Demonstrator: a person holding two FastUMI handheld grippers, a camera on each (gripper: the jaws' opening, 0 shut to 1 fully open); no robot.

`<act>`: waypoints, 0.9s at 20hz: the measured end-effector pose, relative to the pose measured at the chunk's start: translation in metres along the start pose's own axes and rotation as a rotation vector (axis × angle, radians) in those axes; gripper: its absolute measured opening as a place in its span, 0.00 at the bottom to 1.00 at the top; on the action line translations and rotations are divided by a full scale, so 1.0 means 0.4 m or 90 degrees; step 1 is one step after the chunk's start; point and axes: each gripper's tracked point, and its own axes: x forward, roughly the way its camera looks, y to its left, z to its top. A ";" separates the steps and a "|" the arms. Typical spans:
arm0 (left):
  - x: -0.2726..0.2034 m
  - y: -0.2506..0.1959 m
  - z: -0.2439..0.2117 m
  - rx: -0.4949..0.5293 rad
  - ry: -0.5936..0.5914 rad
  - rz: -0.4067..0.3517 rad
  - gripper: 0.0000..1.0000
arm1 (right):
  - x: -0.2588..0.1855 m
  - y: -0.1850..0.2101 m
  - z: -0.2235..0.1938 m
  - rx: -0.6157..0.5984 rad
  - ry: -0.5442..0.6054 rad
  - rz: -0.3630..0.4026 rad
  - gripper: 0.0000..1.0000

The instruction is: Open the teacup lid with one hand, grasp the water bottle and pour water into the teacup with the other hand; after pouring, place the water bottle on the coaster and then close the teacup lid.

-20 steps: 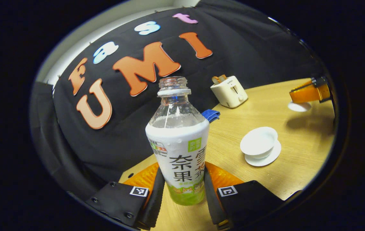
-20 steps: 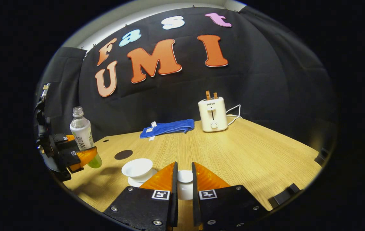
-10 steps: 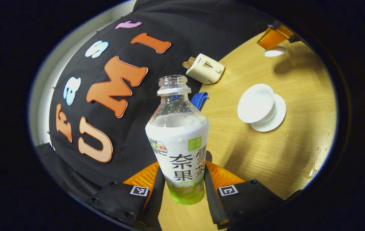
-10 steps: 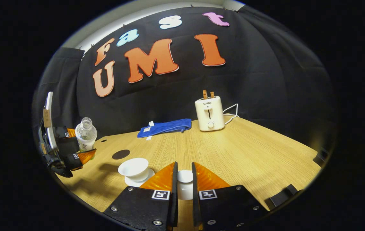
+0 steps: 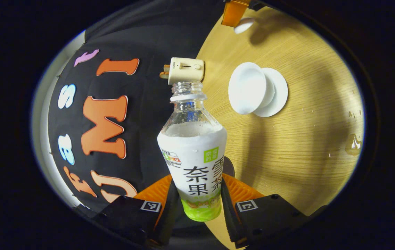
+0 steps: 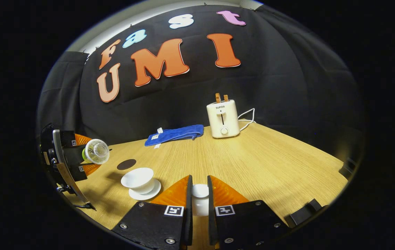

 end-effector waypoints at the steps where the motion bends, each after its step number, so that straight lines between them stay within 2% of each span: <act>1: 0.004 0.004 0.001 0.017 -0.001 -0.003 0.64 | 0.000 -0.002 -0.003 -0.001 0.001 -0.001 0.18; 2: 0.009 0.004 0.007 0.033 -0.001 -0.008 0.61 | 0.001 -0.004 -0.004 0.000 0.003 -0.002 0.18; 3: 0.012 0.005 0.014 0.048 -0.003 -0.010 0.64 | 0.002 -0.005 -0.008 0.000 0.004 -0.002 0.18; 5: 0.005 0.009 0.018 0.072 -0.003 -0.014 0.65 | 0.004 -0.006 -0.011 -0.002 0.007 -0.002 0.18; 7: 0.004 0.011 0.019 0.094 -0.002 -0.017 0.61 | 0.007 -0.006 -0.016 -0.002 0.011 -0.001 0.19; 8: 0.007 0.011 0.015 0.105 0.001 -0.020 0.65 | 0.007 -0.005 -0.016 -0.001 0.013 0.001 0.19; 12: 0.026 0.015 0.002 0.156 0.014 -0.025 0.62 | 0.004 -0.006 -0.011 -0.003 0.009 0.000 0.18; 13: 0.030 0.012 0.003 0.168 0.014 -0.027 0.67 | 0.003 -0.009 -0.010 -0.004 0.009 -0.001 0.18; 18: 0.049 0.021 0.025 0.236 0.012 -0.036 0.62 | 0.008 -0.011 -0.010 0.001 0.007 0.000 0.18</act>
